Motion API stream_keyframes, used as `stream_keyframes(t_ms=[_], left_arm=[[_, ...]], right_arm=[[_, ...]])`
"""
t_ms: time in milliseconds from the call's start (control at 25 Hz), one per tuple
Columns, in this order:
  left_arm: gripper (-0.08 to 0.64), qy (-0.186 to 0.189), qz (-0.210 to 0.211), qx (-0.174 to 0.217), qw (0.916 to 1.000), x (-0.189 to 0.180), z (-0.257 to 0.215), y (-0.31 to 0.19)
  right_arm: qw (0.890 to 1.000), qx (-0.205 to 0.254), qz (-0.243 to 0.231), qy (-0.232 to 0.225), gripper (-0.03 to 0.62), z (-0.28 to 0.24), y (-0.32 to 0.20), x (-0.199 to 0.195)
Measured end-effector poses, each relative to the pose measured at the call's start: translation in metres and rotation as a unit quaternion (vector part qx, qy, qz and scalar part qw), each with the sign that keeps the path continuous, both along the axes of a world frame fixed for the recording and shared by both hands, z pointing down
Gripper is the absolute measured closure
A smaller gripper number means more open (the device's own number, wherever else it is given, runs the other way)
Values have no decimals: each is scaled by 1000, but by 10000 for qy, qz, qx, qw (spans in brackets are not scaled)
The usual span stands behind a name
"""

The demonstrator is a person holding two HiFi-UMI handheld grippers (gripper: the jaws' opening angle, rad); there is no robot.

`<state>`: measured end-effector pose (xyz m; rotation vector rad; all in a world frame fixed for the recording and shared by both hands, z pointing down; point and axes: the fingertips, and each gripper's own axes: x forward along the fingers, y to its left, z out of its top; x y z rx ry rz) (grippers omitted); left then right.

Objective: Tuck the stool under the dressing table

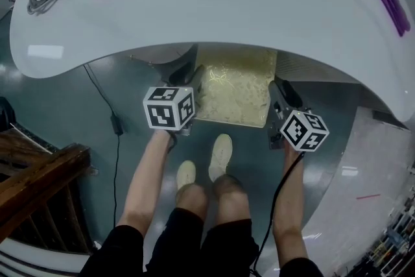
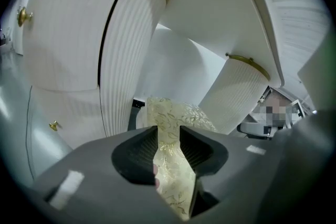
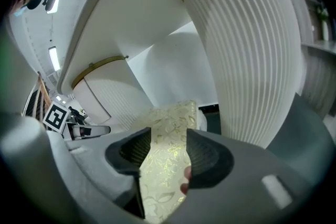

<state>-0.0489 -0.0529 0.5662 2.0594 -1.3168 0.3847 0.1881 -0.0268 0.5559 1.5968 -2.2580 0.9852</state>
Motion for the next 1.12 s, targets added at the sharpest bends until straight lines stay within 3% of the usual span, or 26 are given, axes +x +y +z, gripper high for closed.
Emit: stream_keyframes(t_ms=[400,800,1120], left_arm=[[480,-223,133,49,9997,-2,-54,31],[554,-371,32,205,9991,-29,-110,66],[554,-391,70,539,9978,-45,-180,88]], right_arm=[[9993,-82,162,337,445,-50,33,-7],[9967,183,269,744,522,-112,70,-29],[9945,427,410,859,565,-169,95,-37]])
